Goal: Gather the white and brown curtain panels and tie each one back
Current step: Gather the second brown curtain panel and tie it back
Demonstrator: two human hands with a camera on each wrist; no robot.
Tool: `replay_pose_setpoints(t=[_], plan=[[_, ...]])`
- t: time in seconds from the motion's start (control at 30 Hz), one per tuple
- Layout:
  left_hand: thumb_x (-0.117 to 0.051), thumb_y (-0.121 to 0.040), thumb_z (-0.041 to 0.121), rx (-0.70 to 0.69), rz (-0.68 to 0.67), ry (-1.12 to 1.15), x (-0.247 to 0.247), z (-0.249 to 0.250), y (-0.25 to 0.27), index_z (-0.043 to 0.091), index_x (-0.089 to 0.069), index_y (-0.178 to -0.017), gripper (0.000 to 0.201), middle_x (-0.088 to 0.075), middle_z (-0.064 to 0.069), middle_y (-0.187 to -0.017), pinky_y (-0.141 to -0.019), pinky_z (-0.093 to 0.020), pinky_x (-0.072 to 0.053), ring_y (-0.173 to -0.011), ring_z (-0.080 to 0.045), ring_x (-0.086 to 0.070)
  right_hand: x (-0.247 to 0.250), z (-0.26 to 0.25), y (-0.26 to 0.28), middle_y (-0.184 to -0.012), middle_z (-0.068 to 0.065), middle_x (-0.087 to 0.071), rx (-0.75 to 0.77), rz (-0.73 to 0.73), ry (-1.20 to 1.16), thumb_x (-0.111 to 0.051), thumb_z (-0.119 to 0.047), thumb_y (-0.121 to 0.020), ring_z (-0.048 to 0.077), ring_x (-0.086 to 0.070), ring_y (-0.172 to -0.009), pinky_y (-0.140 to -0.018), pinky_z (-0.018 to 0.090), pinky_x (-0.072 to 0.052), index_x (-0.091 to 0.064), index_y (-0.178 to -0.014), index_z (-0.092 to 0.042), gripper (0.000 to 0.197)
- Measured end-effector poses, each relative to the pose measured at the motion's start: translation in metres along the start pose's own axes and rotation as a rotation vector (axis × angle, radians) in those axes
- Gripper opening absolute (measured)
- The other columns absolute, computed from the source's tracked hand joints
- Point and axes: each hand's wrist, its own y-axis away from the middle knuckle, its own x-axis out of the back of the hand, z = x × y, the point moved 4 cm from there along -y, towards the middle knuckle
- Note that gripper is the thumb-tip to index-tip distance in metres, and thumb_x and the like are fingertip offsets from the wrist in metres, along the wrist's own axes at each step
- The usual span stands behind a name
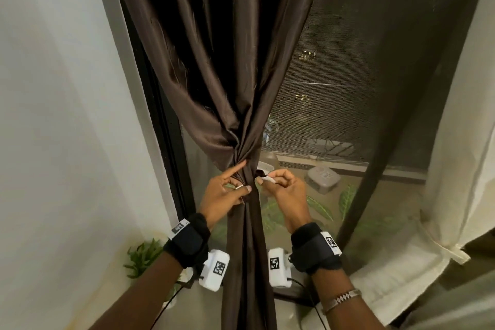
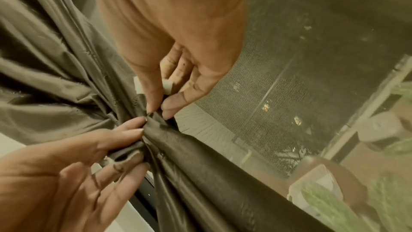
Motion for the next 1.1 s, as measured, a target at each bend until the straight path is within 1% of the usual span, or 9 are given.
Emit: replay_pose_setpoints(t=[0.1, 0.27, 0.37, 0.5, 0.53, 0.63, 0.83, 1.0, 1.1], plan=[[-0.076, -0.096, 0.005, 0.051, 0.021, 0.128, -0.004, -0.001, -0.001, 0.034, -0.07, -0.139, 0.052, -0.07, -0.001, -0.084, -0.088, -0.032, -0.064, -0.091, -0.01, -0.075, -0.005, 0.0, 0.002, -0.095, 0.025, -0.078, 0.019, -0.055, 0.076, -0.082, 0.001, -0.089, 0.016, -0.072, -0.081, -0.077, 0.026, -0.059, -0.068, -0.1, 0.01, 0.02], [-0.059, -0.099, -0.009, 0.128, -0.062, 0.234, -0.005, -0.002, -0.004, 0.008, -0.074, -0.128, 0.036, -0.078, -0.013, -0.108, -0.098, -0.029, -0.062, -0.105, -0.02, -0.076, -0.004, 0.006, -0.001, -0.092, 0.019, -0.08, 0.008, -0.053, 0.003, -0.076, 0.002, -0.094, 0.016, -0.076, -0.08, -0.078, 0.026, -0.062, -0.063, -0.105, 0.016, 0.023], [-0.075, -0.093, -0.004, 0.056, -0.111, 0.131, -0.004, -0.007, -0.002, 0.01, -0.075, -0.126, 0.036, -0.077, -0.004, -0.102, -0.093, -0.024, -0.06, -0.097, -0.012, -0.076, -0.001, 0.006, 0.0, -0.089, 0.016, -0.081, -0.031, -0.067, -0.043, -0.075, 0.002, -0.095, 0.015, -0.077, -0.078, -0.075, 0.027, -0.063, -0.061, -0.108, 0.014, 0.023], [-0.094, -0.078, 0.027, -0.045, 0.018, -0.061, 0.001, -0.005, -0.004, 0.024, -0.08, -0.102, 0.028, -0.076, -0.005, -0.091, -0.092, -0.042, -0.063, -0.088, -0.026, -0.077, -0.006, 0.006, 0.008, -0.104, 0.033, -0.077, -0.05, -0.108, -0.071, -0.073, -0.001, -0.097, 0.025, -0.076, -0.093, -0.083, 0.031, -0.065, -0.06, -0.112, 0.007, 0.021], [-0.094, -0.077, 0.032, -0.092, 0.051, -0.132, 0.001, -0.004, -0.005, 0.03, -0.08, -0.095, 0.023, -0.077, -0.003, -0.091, -0.091, -0.044, -0.064, -0.088, -0.027, -0.078, -0.008, 0.007, 0.008, -0.104, 0.034, -0.076, -0.053, -0.113, -0.086, -0.072, 0.001, -0.098, 0.027, -0.075, -0.097, -0.088, 0.034, -0.065, -0.059, -0.114, 0.01, 0.023], [-0.089, -0.085, 0.032, -0.277, 0.217, -0.381, 0.005, 0.0, -0.002, 0.028, -0.076, -0.084, 0.013, -0.076, 0.01, -0.088, -0.084, -0.04, -0.062, -0.084, -0.008, -0.075, -0.009, 0.008, 0.008, -0.084, 0.018, -0.076, -0.052, -0.108, -0.105, -0.066, 0.006, -0.099, 0.024, -0.077, -0.098, -0.098, 0.044, -0.062, -0.057, -0.116, 0.011, 0.02], [-0.075, -0.09, 0.051, -0.212, 0.232, -0.604, 0.008, 0.0, -0.002, 0.029, -0.065, -0.086, 0.025, -0.076, 0.016, -0.084, -0.079, -0.038, -0.06, -0.085, -0.003, -0.073, -0.009, 0.005, 0.006, -0.088, 0.025, -0.076, 0.014, -0.101, 0.039, -0.074, -0.003, -0.097, 0.024, -0.073, -0.09, -0.099, 0.056, -0.059, -0.065, -0.101, 0.0, 0.01], [-0.089, -0.085, 0.038, -0.081, 0.104, -0.297, 0.002, 0.002, -0.01, 0.016, -0.076, -0.086, 0.026, -0.081, 0.001, -0.08, -0.076, -0.029, -0.058, -0.077, -0.008, -0.076, -0.009, 0.001, 0.005, -0.094, 0.003, -0.083, 0.174, -0.084, 0.312, -0.074, -0.011, -0.097, 0.018, -0.08, -0.097, -0.095, 0.052, -0.063, -0.077, -0.099, -0.013, 0.004], [-0.091, -0.084, 0.028, -0.011, 0.078, -0.142, 0.003, 0.006, -0.009, 0.007, -0.081, -0.092, 0.025, -0.084, -0.009, -0.086, -0.084, -0.037, -0.064, -0.079, -0.016, -0.079, -0.009, 0.0, 0.01, -0.098, 0.0, -0.083, 0.185, -0.089, 0.308, -0.071, -0.011, -0.101, 0.015, -0.079, -0.1, -0.088, 0.049, -0.066, -0.078, -0.102, -0.014, 0.007]])
